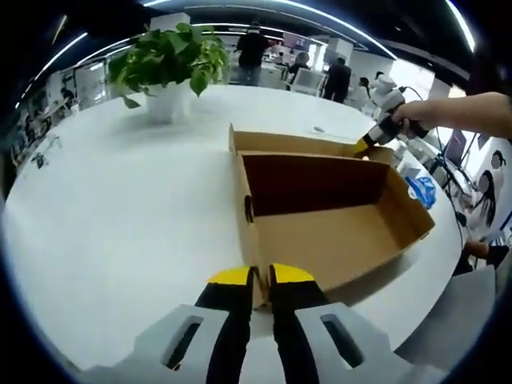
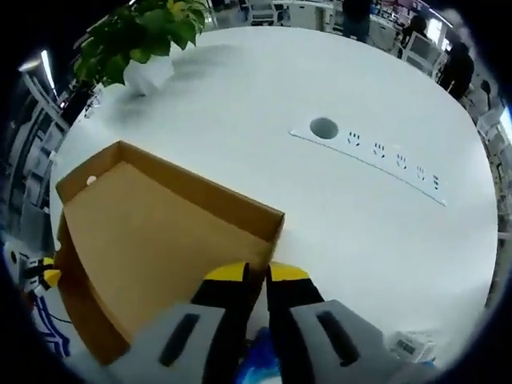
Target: Operate the shoe box by opening the lid, removing the specified soft item, and placing it in the target area until the item is outside and the box remains undamaged.
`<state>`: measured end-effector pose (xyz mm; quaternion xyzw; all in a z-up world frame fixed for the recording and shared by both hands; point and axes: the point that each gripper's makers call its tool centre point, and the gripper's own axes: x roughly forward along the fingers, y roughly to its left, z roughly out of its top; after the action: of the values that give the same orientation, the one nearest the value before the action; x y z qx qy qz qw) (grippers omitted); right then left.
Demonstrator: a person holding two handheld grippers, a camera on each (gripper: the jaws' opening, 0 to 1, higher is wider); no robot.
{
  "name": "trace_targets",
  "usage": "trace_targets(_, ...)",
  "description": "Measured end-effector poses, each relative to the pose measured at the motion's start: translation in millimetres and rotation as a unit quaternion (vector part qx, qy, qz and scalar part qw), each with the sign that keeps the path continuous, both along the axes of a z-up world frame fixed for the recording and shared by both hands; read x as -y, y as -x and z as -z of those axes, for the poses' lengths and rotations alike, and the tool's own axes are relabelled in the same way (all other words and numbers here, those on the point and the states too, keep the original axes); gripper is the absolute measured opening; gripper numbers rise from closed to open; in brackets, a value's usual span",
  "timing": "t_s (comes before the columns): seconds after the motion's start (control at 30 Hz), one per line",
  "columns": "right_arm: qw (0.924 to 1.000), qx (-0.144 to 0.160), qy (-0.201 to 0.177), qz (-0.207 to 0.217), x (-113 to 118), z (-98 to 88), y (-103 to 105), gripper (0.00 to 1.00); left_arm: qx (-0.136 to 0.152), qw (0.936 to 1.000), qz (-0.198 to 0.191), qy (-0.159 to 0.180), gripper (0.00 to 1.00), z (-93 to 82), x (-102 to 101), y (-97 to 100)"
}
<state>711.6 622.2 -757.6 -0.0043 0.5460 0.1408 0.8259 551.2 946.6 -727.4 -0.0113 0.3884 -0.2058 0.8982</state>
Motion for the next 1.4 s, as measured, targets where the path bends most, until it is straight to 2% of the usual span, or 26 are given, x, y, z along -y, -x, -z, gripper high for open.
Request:
trace_targets(0.3,0.9998,0.013,0.0,0.016,0.4,-9.1,-1.7,0.03,0.002,1.0,-0.005,0.007,0.05,-0.4,0.7,0.3)
trace_targets(0.5,0.9993,0.032,-0.003,0.017,1.5,-21.3,-3.5,0.03,0.002,1.0,-0.001,0.001,0.05,-0.3,0.8,-0.2)
trace_targets(1.1,0.9952,0.086,-0.031,0.033,-0.4,-66.0,-5.1,0.01,0.004,1.0,-0.004,0.0,0.05,-0.3,0.7,-0.1)
trace_targets(1.4,0.9909,0.118,-0.051,0.038,-4.8,-96.5,-1.8,0.0,0.007,1.0,-0.004,-0.001,0.05,-0.1,1.2,-0.6)
